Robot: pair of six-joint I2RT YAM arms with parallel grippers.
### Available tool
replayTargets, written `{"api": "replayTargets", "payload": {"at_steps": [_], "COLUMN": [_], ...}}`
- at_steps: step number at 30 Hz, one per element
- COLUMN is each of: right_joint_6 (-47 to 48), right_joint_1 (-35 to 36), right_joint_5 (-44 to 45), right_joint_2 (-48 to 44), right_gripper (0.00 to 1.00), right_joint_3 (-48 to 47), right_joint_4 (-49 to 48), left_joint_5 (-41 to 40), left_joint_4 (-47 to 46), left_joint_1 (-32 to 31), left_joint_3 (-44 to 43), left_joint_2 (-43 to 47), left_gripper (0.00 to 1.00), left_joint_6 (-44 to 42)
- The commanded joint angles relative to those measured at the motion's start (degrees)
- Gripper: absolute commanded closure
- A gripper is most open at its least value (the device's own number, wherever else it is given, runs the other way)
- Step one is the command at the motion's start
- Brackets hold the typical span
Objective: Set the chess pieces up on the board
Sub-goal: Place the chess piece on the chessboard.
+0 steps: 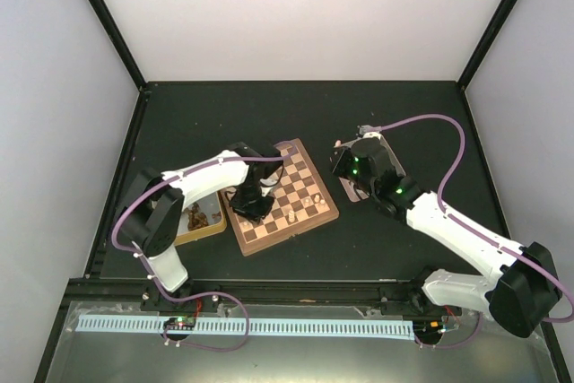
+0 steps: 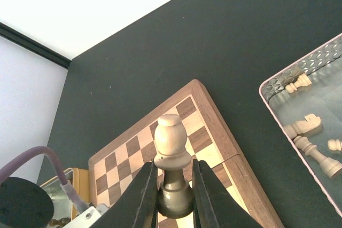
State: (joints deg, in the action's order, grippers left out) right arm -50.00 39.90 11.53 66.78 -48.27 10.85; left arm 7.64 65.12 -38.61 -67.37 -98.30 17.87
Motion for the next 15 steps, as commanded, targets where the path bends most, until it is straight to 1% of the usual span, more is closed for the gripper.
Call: {"api": "replayTargets", "payload": {"at_steps": [1,4,10,15], "right_joint_6": [0.28,-0.24,0.0,0.01], "right_joint_1": [0.2,0.18,0.18,0.18], "right_joint_5": [1.38,1.18,0.43,0.07], "right_joint_2": [-0.42,-0.43,-0.17,-0.3], "right_gripper": [0.85,0.85,0.85,0.85], "right_joint_3": [0.11,0.1,-0.57,-0.51], "right_joint_4": [-1.77,-2.2,-2.23,-1.77], "left_joint_5": [-0.67,-0.94,-1.44,-1.5], "left_joint_4": [1.03,1.07,0.86,0.8], "left_joint_1": [-0.09,-0.11,-0.08,-0.11], "left_joint_3": [-2.19,-2.32,-2.65,-3.27], "left_joint_2": [-1.29,-1.83,-1.37,-0.4], "left_gripper": [0.88,0.86,0.76,0.74], "left_joint_6": [-0.87,-0.92,-0.6,-0.47]}}
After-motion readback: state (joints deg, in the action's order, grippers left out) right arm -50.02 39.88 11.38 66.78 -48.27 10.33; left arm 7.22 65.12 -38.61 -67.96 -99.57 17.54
